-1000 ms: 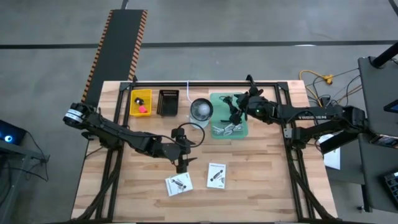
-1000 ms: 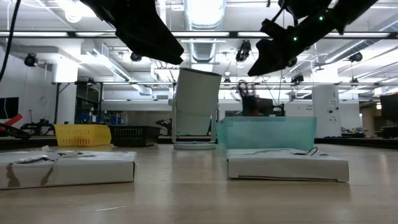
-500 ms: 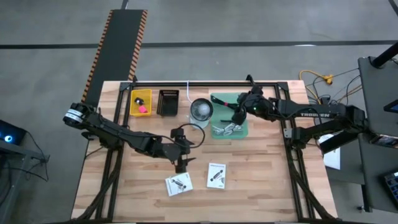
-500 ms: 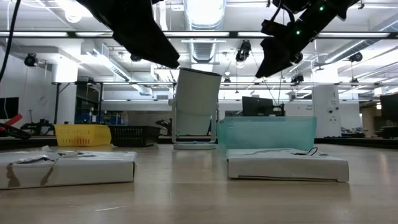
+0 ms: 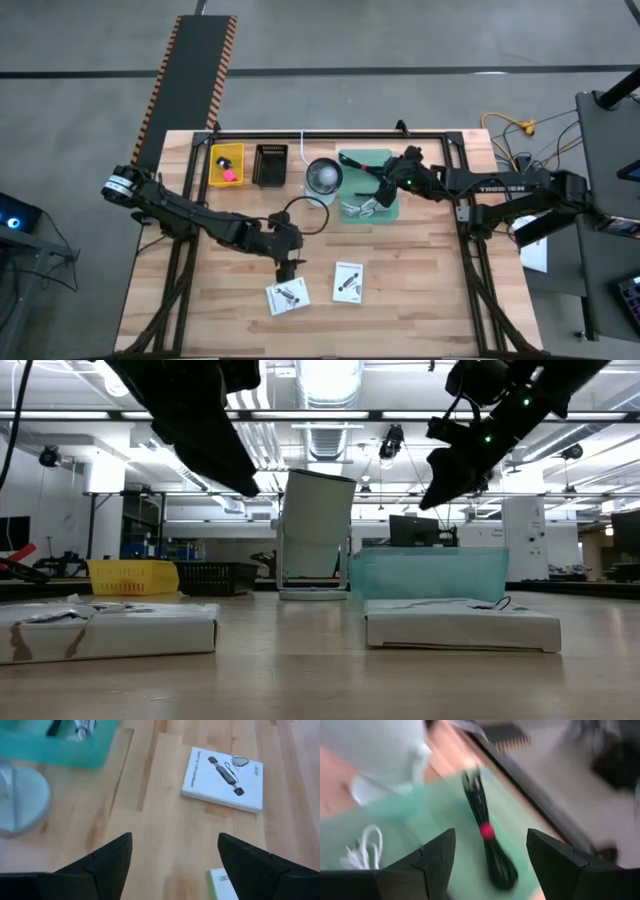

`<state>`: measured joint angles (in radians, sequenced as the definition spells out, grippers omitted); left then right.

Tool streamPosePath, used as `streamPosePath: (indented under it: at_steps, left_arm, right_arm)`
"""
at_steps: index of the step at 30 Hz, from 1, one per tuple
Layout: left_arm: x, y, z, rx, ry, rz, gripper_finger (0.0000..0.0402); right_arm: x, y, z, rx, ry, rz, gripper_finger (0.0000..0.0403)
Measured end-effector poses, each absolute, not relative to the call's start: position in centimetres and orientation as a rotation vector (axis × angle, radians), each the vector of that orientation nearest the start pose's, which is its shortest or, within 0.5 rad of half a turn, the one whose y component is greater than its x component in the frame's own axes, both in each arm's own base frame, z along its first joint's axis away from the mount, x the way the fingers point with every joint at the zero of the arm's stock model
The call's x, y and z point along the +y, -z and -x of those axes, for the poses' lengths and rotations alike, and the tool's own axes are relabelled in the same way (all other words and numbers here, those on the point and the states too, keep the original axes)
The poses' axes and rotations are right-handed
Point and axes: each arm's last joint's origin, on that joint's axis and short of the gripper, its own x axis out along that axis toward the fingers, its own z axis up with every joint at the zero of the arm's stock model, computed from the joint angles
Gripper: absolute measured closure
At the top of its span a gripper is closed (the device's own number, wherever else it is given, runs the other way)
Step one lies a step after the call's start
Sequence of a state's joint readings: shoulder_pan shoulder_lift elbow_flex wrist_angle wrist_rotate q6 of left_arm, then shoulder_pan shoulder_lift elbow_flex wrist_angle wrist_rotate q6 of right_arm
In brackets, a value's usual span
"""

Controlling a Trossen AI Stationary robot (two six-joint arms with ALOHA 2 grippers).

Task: Pick and place items into bin
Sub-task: Put the right card reader box into the black bin

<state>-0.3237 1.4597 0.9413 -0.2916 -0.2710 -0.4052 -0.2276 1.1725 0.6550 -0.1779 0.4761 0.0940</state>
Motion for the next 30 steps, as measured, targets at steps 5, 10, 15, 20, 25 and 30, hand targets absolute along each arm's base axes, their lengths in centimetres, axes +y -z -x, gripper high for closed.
streamPosePath:
  at_steps: [5, 10, 15, 20, 25, 30]
  left_arm:
    - [-8.8, -22.6, -28.5, 0.776, -0.109, 0.155, 0.0125]
    - [-8.8, -22.6, -28.5, 0.782, -0.097, 0.159, 0.0125]
    - [-9.3, -22.4, -28.3, 0.837, 0.035, 0.232, 0.0125]
    - [-10.9, -22.4, -27.8, 0.896, 0.142, 0.381, 0.0125]
    - [-13.6, -21.7, -26.9, 0.947, 0.163, 0.425, 0.0125]
    - [-15.6, -20.3, -26.6, 1.019, 0.133, 0.484, 0.0125]
  right_arm:
    - [-6.6, -21.0, -23.0, 0.546, 0.558, 0.107, 0.0173]
    - [-6.8, -20.2, -23.0, 0.570, 0.546, 0.104, 0.0177]
    - [-6.7, -19.6, -22.8, 0.575, 0.555, 0.052, 0.0177]
    - [-6.7, -19.2, -22.6, 0.560, 0.578, -0.029, 0.0177]
    - [-6.6, -18.6, -22.3, 0.563, 0.594, -0.080, 0.0177]
    - [-6.3, -17.8, -21.9, 0.545, 0.597, -0.110, 0.0177]
